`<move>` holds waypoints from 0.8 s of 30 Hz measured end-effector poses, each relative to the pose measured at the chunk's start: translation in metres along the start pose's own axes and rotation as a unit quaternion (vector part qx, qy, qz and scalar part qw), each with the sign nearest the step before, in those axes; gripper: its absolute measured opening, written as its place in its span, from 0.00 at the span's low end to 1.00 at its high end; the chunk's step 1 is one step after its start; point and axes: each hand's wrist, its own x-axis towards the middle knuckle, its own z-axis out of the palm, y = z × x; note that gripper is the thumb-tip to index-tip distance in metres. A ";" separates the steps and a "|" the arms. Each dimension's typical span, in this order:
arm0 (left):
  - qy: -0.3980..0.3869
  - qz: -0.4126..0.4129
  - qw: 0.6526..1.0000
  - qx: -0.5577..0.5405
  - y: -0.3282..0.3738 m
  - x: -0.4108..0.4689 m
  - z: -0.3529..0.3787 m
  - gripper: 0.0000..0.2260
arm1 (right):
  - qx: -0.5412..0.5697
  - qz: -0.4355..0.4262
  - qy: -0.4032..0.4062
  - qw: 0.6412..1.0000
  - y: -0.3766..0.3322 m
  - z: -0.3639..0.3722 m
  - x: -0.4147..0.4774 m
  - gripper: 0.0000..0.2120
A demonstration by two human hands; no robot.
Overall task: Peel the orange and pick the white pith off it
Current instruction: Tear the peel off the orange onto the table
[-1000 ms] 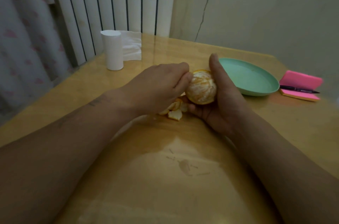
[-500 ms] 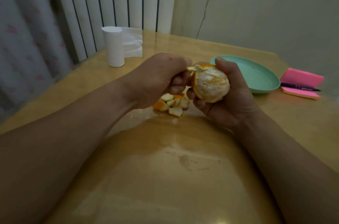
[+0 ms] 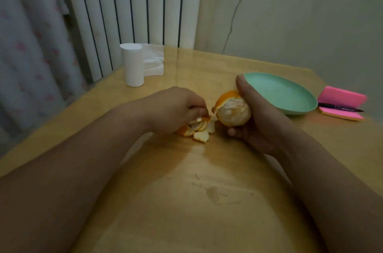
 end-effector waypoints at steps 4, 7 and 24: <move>0.008 0.003 1.000 0.019 -0.004 0.003 0.003 0.16 | -0.016 0.001 0.016 1.000 -0.001 0.005 -0.001 0.36; 0.020 0.016 0.999 0.032 -0.006 0.006 0.003 0.13 | -0.003 0.011 0.022 1.000 -0.001 0.008 -0.002 0.27; 0.062 0.051 0.997 0.003 -0.008 0.006 0.007 0.12 | -0.057 0.003 0.072 0.996 -0.002 0.011 -0.004 0.29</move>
